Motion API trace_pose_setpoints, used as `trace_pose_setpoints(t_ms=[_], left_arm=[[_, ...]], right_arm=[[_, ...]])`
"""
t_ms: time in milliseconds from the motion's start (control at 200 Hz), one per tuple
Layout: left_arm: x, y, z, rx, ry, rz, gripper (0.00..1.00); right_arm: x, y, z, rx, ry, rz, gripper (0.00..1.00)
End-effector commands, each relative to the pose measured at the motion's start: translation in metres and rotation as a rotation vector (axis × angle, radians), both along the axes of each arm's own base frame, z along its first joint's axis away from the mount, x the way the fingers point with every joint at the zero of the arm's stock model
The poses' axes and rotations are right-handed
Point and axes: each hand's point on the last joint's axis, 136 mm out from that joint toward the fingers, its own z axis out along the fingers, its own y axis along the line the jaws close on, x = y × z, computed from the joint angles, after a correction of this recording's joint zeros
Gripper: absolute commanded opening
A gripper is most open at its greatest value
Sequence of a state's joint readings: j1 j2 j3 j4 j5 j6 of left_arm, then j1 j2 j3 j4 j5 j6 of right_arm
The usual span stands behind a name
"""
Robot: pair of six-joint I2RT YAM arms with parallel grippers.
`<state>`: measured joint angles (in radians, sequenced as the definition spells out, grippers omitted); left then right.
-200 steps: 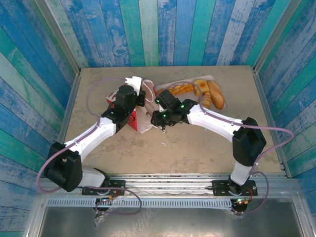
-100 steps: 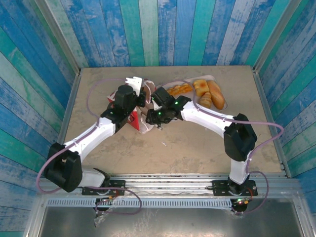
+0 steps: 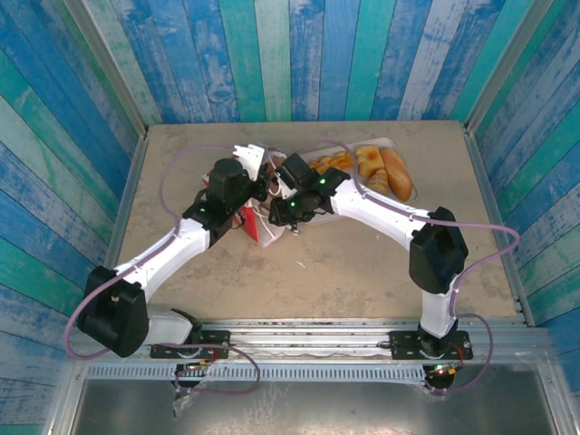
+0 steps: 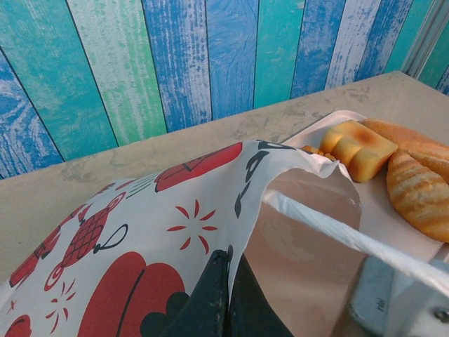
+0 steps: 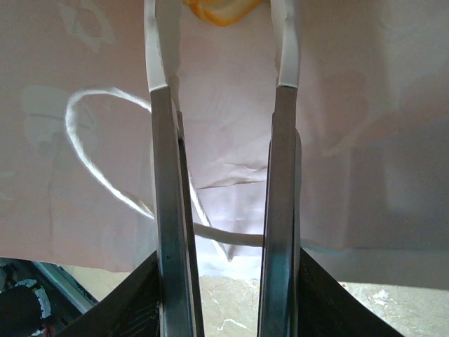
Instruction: Take the fake bread out of the paper bag
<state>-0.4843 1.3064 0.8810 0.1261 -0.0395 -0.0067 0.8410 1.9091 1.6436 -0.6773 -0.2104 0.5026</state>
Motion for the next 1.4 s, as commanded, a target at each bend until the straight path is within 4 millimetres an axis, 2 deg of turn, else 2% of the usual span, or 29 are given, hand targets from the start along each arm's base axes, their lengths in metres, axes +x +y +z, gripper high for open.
trace_pose_setpoints(t_ms=[0, 220, 381, 706, 937, 1267, 1392], left_arm=[[-0.013, -0.003, 0.038, -0.043, -0.101, -0.051, 0.0], [-0.015, -0.006, 0.039, -0.046, -0.103, -0.075, 0.0], [-0.015, -0.006, 0.038, -0.044, -0.099, -0.07, 0.0], [-0.015, -0.008, 0.038, -0.049, -0.095, -0.082, 0.0], [-0.017, -0.011, 0.038, -0.057, -0.094, -0.1, 0.0], [-0.018, -0.013, 0.039, -0.059, -0.09, -0.114, 0.0], [-0.019, -0.01, 0.037, -0.055, -0.086, -0.101, 0.0]], right_arm=[[0.002, 0.005, 0.006, -0.002, -0.022, 0.071, 0.44], [0.01, -0.001, -0.002, -0.062, -0.036, 0.041, 0.45], [0.017, -0.015, -0.013, -0.15, -0.034, -0.03, 0.46], [0.013, 0.012, -0.01, -0.022, -0.05, 0.071, 0.46], [0.026, 0.0, -0.026, -0.088, -0.037, -0.02, 0.47], [0.036, 0.006, -0.039, -0.119, -0.02, -0.05, 0.48], [0.04, 0.01, -0.037, -0.11, -0.024, -0.048, 0.44]])
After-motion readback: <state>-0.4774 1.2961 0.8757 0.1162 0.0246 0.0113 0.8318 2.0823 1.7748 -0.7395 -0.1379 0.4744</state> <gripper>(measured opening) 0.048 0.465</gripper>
